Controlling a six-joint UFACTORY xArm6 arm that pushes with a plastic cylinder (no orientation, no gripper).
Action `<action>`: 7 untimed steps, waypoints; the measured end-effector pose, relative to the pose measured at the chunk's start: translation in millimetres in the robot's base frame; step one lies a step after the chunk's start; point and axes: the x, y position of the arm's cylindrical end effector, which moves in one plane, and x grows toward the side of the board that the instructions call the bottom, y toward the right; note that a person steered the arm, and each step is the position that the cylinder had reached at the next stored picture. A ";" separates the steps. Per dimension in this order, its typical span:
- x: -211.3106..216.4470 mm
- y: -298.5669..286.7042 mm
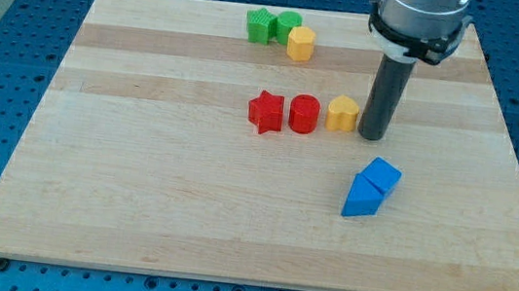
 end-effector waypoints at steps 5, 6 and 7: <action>-11.4 -82.2; -11.4 -95.5; -11.4 -84.2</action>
